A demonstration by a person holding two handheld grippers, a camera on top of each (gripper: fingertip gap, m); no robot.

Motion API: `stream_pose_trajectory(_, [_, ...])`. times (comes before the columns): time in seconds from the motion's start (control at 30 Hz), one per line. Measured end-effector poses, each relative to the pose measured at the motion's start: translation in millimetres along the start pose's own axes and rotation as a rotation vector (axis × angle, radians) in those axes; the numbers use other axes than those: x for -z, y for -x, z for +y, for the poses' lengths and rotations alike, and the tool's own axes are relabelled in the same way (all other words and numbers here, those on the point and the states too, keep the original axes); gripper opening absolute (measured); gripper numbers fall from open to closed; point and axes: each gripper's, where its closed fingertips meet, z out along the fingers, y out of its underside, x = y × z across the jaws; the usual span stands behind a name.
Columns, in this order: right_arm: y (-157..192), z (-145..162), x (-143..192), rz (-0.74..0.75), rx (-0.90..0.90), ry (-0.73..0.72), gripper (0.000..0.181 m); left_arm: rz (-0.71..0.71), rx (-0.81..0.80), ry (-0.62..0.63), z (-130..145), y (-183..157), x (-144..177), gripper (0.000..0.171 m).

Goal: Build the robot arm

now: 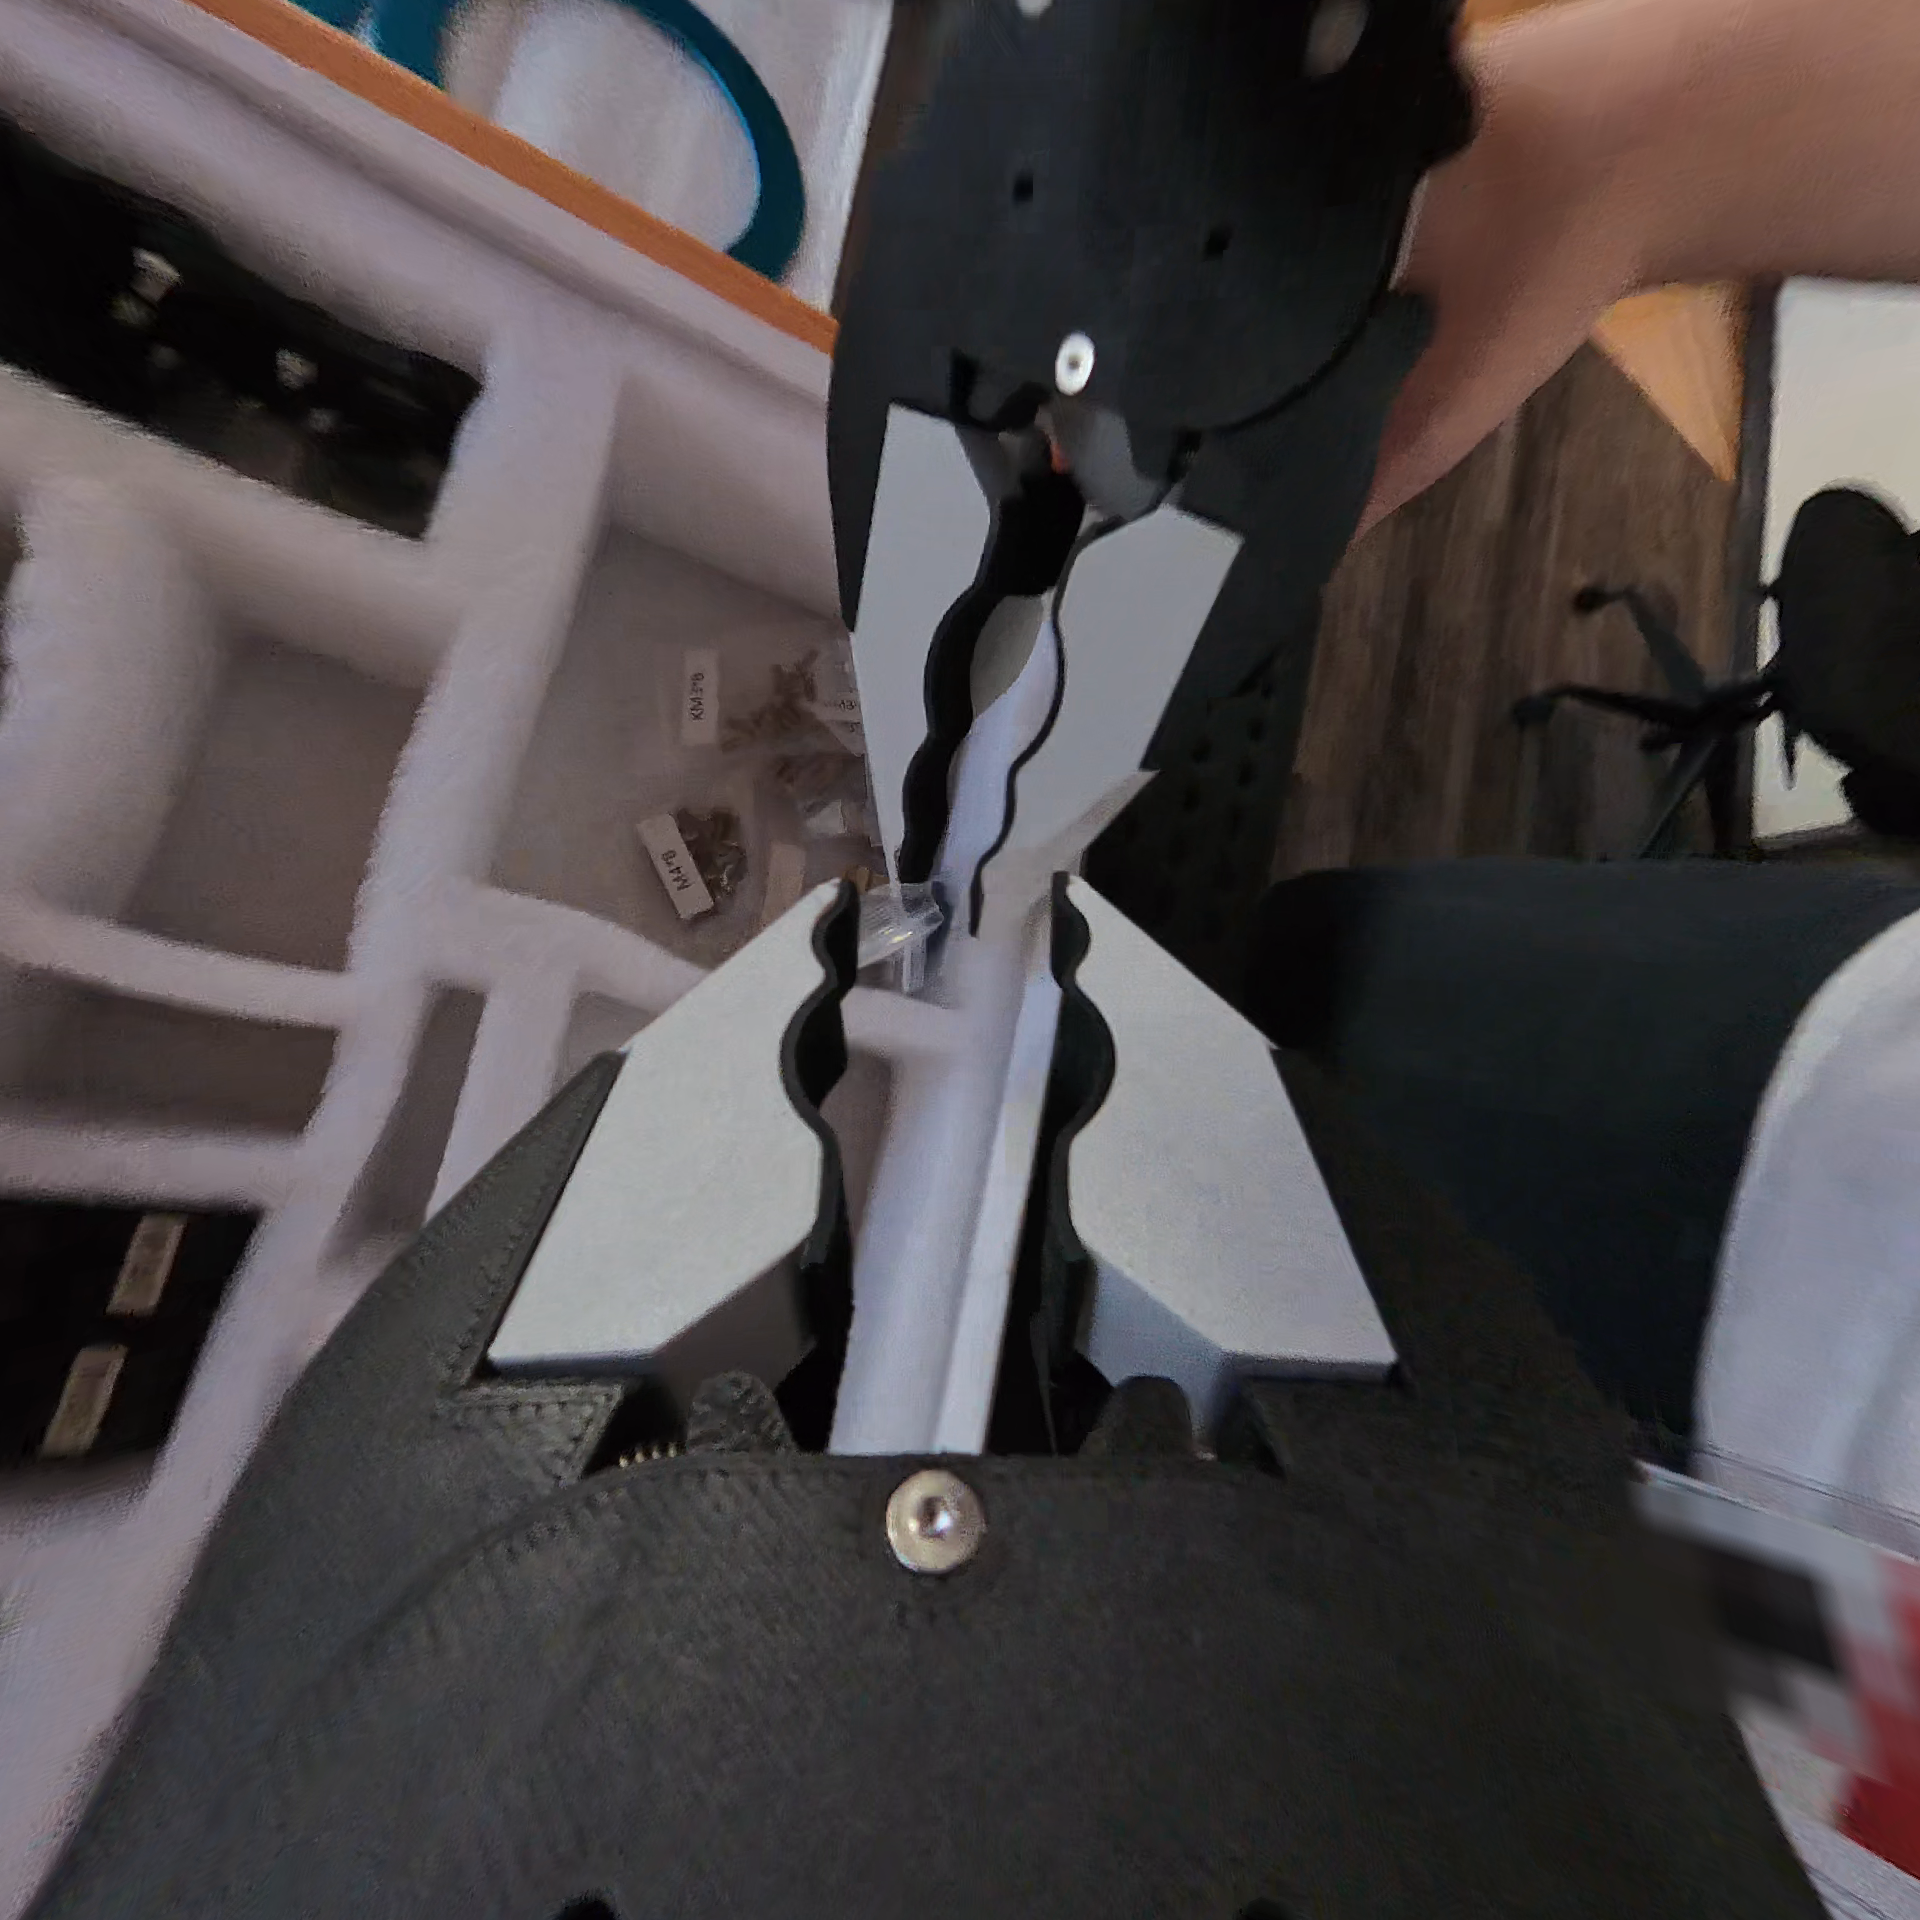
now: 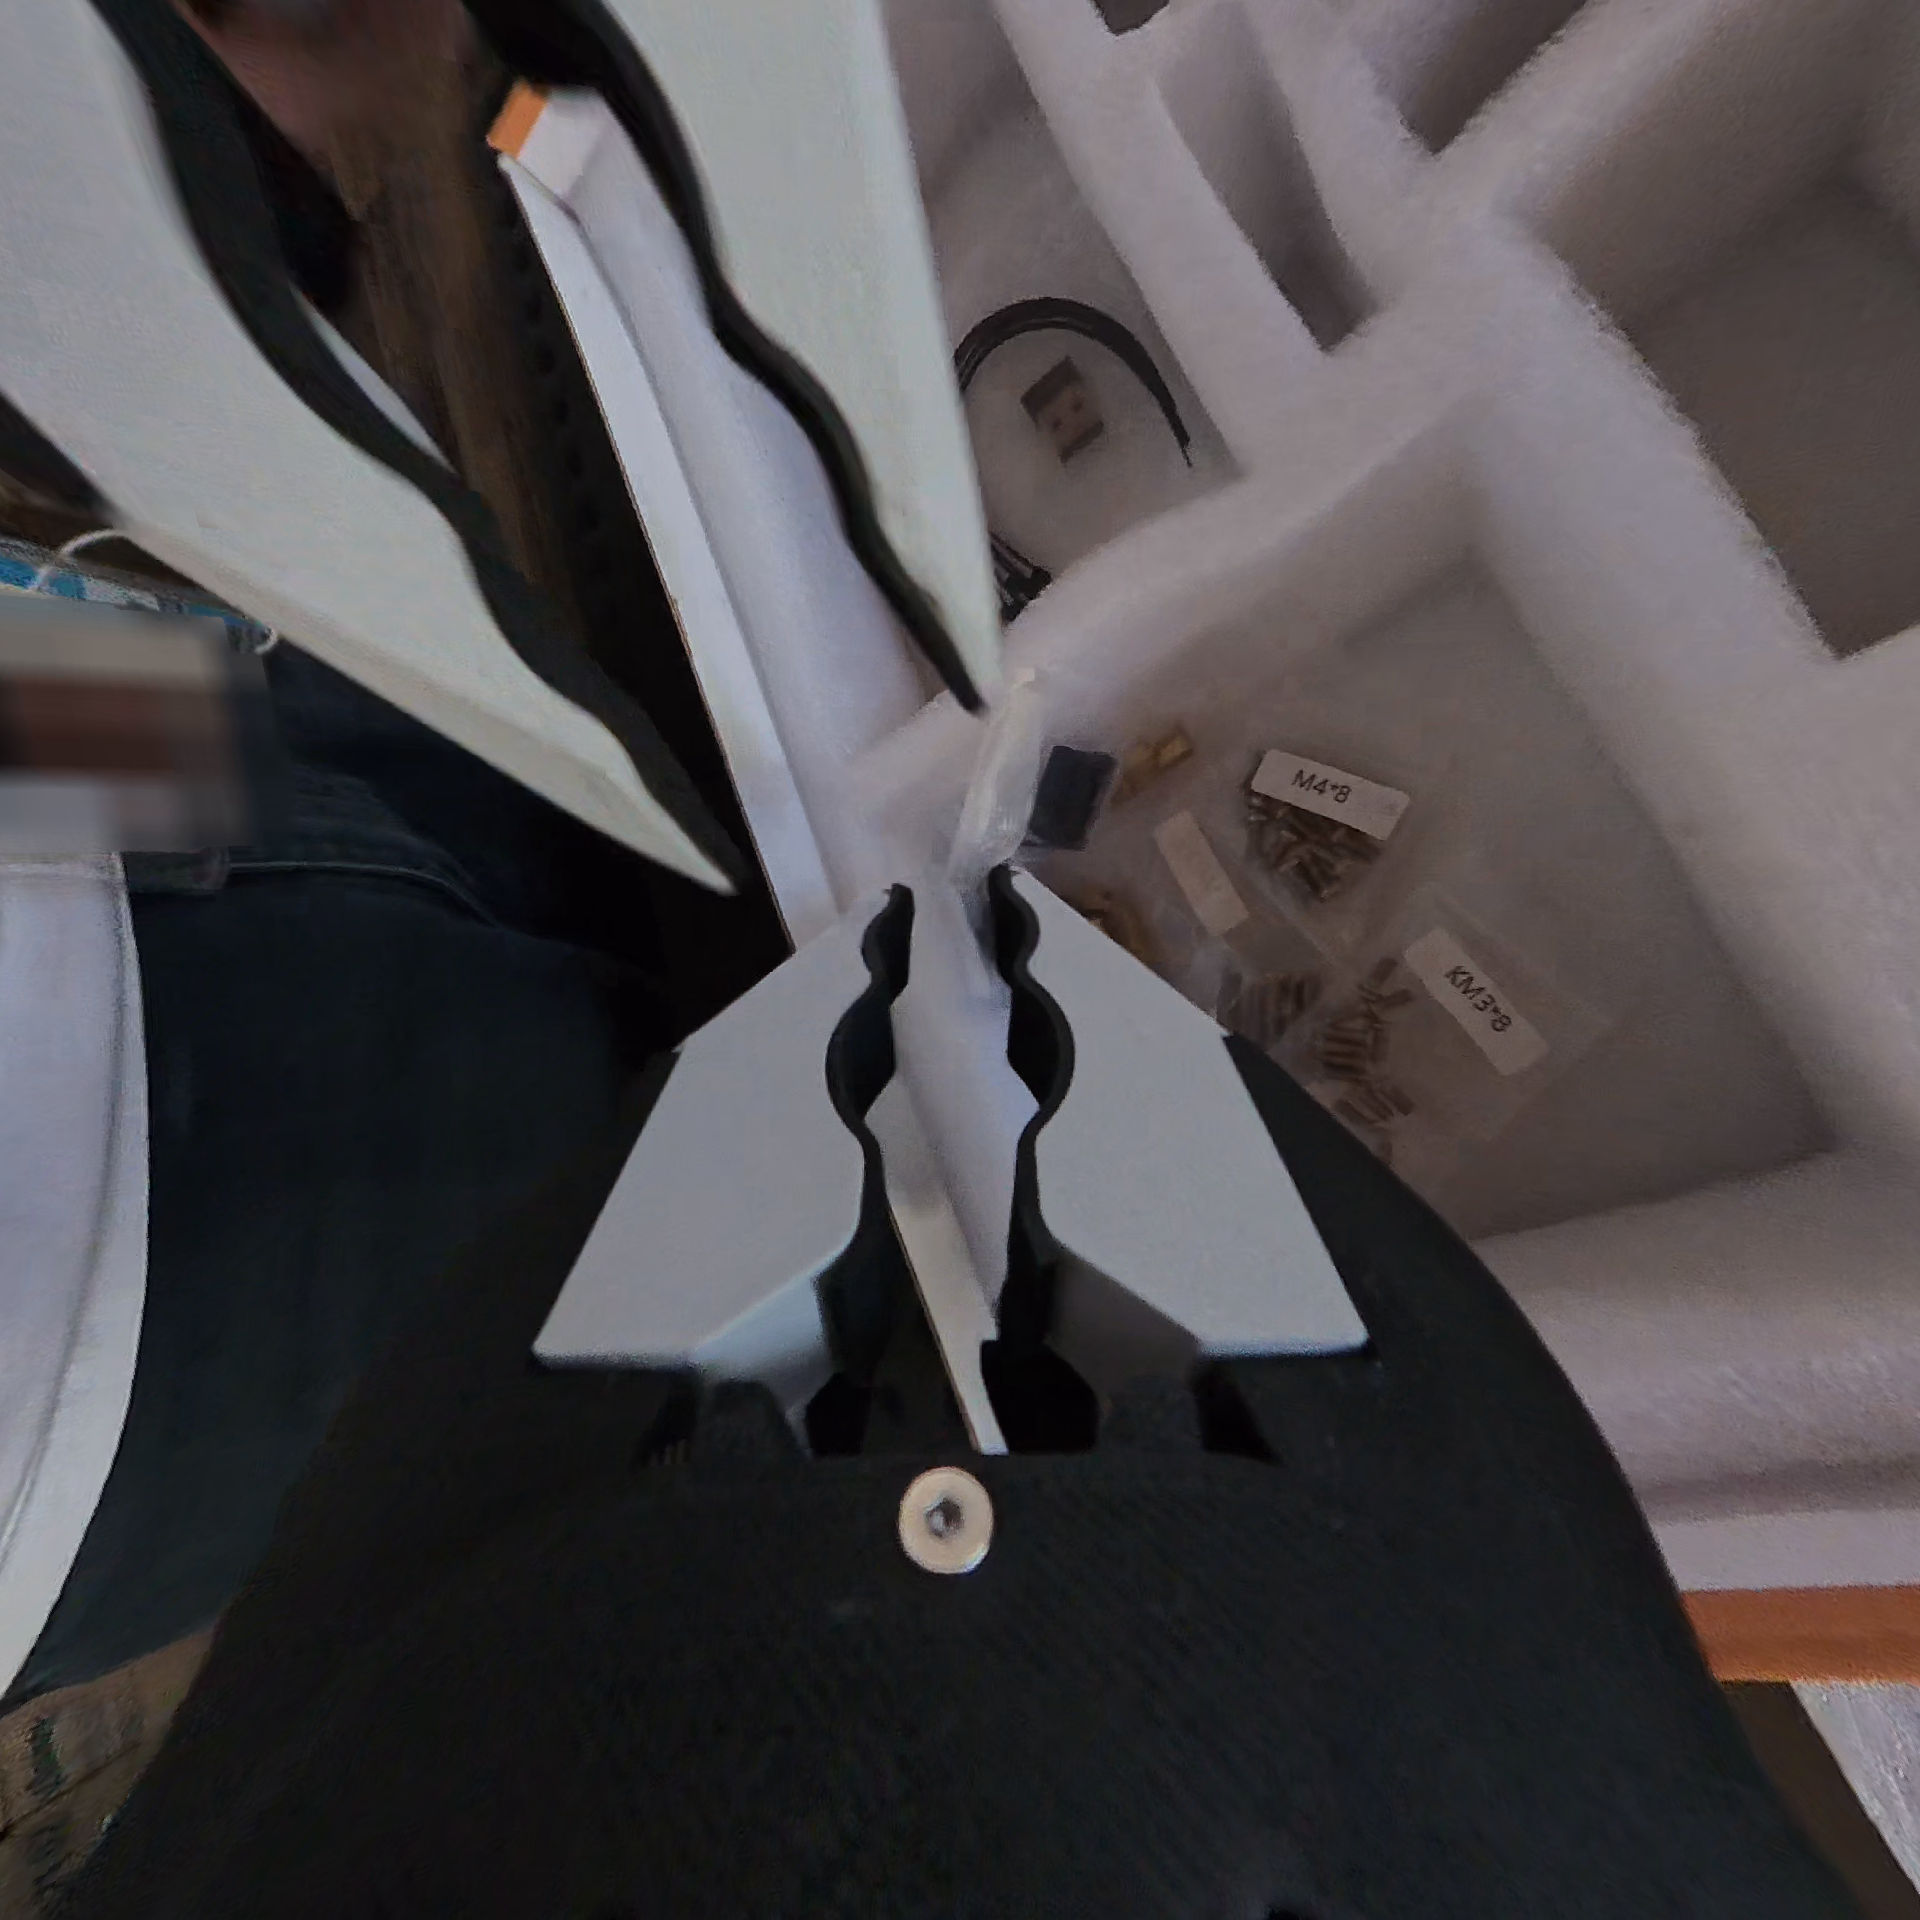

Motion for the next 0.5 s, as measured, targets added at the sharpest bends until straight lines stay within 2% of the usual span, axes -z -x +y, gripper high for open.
stream_pose_trajectory(0.07, [-2, 3, 3, -0.002, -0.018, -0.011, 0.018, -0.01, -0.02, 0.036, 9, 2, -21, 0.04])
stream_pose_trajectory(0.17, [-10, 10, 16, 0.022, -0.016, -0.025, 0.021, 0.014, 0.083, 0.053, 19, 2, -37, 0.039])
stream_pose_trajectory(0.3, [-50, -11, 39, 0.173, -0.118, -0.184, 0.021, -0.009, 0.156, 0.003, 25, 6, -42, 0.042])
stream_pose_trajectory(0.4, [-65, -19, 24, 0.299, -0.04, -0.144, 0.027, -0.025, 0.176, -0.01, 23, 7, -42, 0.04])
stream_pose_trajectory(0.5, [-71, -16, 4, 0.408, 0.047, -0.01, 0.036, -0.046, 0.184, -0.021, 23, 8, -41, 0.04])
